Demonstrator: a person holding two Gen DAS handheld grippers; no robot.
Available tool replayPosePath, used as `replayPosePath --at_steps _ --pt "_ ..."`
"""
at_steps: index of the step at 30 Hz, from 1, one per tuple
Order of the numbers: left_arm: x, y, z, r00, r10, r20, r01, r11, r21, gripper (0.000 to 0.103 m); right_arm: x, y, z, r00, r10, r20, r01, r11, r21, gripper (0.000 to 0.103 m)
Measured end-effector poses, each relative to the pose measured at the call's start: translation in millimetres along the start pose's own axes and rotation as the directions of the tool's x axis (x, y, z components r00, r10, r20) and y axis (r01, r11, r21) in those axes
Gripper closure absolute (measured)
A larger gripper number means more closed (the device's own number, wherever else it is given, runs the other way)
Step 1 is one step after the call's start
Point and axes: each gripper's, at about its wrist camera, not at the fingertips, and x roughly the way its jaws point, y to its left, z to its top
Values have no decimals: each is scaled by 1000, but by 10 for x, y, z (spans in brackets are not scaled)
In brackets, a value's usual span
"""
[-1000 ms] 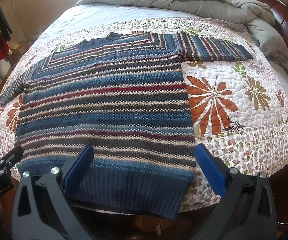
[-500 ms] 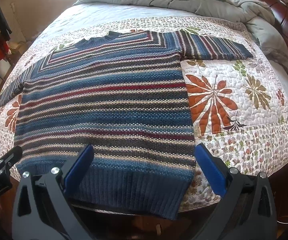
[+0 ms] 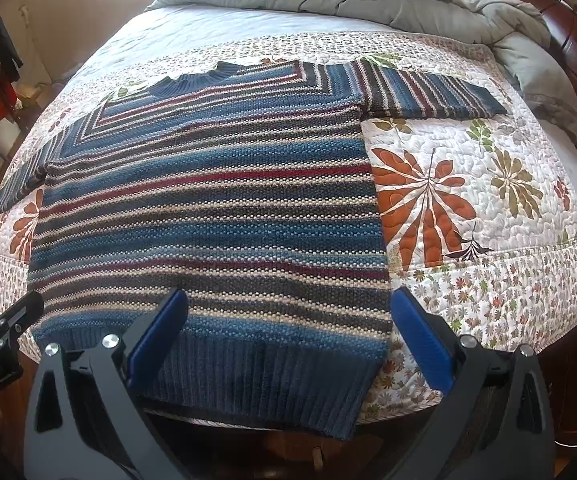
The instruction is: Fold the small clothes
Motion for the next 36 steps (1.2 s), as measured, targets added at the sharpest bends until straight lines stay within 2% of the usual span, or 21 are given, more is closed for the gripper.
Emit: replayPosePath --at_steps 6,11,15,19,22,26,32,36 --pt "93 -15 66 1000 7 -17 -7 1000 -3 4 64 -10 45 1000 -7 -10 7 1000 -13 2" --pt "288 -151 427 1000 22 -10 -22 1000 -1 4 224 -195 284 1000 -12 -27 11 1000 -27 2" --pt "507 -376 912 999 38 19 -38 999 8 4 434 -612 699 999 -30 -42 31 999 11 2" --pt "837 -710 1440 1000 21 13 -21 1000 6 4 825 -1236 1276 987 -144 -64 148 987 61 2" --pt "1135 -1086 1832 1000 20 15 -20 1000 8 4 1180 -1824 1742 977 -187 -104 197 975 100 2" --pt "1518 -1673 2182 999 -37 -24 38 999 35 4 1575 -2550 2160 962 -223 -156 250 950 185 2" --pt "1828 -2275 2372 996 -72 -46 75 995 59 4 2109 -3243 2501 965 -134 -227 196 940 278 2" --pt "1889 -2427 2358 997 -66 -43 70 993 91 4 2329 -3487 2610 970 -97 -225 168 932 322 2"
